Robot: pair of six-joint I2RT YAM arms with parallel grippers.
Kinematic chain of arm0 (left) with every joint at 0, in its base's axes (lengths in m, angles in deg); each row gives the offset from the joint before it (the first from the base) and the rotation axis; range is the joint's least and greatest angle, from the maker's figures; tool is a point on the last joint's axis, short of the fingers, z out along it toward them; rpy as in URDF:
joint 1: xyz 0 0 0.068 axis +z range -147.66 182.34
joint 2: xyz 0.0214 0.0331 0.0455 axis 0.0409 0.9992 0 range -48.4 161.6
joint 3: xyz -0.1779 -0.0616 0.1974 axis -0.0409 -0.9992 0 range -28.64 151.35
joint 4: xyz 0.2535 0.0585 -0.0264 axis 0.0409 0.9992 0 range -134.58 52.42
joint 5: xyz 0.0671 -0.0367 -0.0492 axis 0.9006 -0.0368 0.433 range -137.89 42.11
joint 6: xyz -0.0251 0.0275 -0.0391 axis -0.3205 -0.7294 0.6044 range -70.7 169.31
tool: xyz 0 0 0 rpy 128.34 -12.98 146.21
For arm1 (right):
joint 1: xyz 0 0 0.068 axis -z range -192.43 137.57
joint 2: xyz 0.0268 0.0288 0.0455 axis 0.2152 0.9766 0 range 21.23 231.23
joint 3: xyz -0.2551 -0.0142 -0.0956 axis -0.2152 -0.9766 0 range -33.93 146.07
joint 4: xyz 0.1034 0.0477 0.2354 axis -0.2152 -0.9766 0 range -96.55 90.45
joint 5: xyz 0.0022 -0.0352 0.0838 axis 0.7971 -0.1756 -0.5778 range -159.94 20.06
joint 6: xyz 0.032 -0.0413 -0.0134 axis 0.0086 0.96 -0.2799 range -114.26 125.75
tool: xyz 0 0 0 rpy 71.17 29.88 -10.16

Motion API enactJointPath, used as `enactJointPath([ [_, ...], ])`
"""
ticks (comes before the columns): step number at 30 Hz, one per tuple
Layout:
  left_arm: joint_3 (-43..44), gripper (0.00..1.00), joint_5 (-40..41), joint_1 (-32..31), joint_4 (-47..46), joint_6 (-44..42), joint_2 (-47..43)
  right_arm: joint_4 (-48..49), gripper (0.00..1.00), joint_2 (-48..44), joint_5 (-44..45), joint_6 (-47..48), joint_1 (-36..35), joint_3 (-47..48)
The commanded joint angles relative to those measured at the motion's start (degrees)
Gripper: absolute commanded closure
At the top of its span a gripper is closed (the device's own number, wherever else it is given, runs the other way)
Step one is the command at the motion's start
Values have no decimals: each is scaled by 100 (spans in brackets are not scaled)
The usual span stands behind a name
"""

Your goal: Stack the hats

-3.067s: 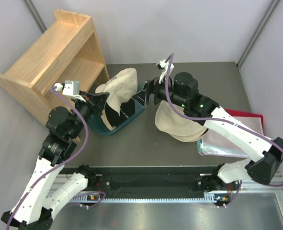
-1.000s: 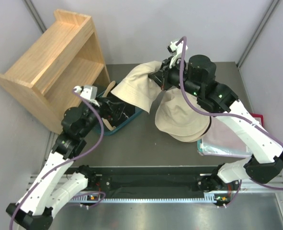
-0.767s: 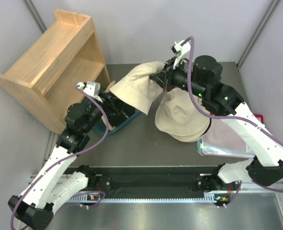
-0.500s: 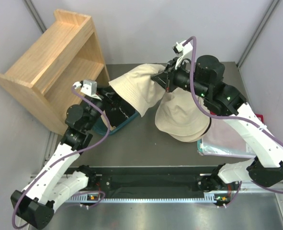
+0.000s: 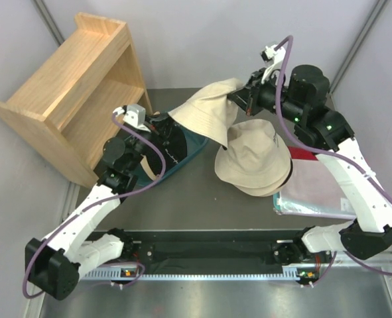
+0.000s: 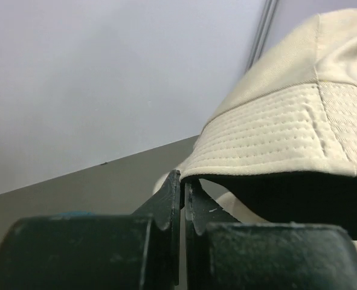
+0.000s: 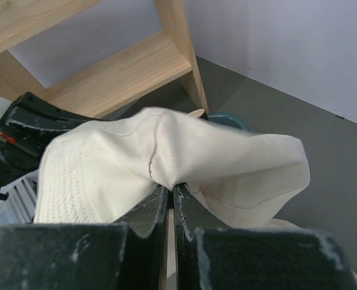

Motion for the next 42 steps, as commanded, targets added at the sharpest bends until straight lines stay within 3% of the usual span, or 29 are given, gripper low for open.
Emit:
enactJointPath([
  [1,635,100,351,23,-586,-444,701,6,100,-63,-382,179,383,793],
  [5,1058,100,97,23,-1156,-287,1352,-222,100,87,-496,477,760,1206],
  [11,1691,100,-589,-38,-1904,241,2284,-381,100,61,-979,610,1980,1549],
  [17,2149,100,-800,-441,-2029,198,2838,-574,100,-193,-1280,680,2861,1613],
  [27,1701,100,-667,-1198,-1950,-312,3137,-549,100,-1704,-207,996,2888,13],
  [37,805,100,244,-1436,-2178,-585,2936,-583,100,-2233,-689,856,2862,-953],
  [42,305,100,535,-1436,-2282,-576,2760,-416,100,-2400,-708,672,2529,-1614],
])
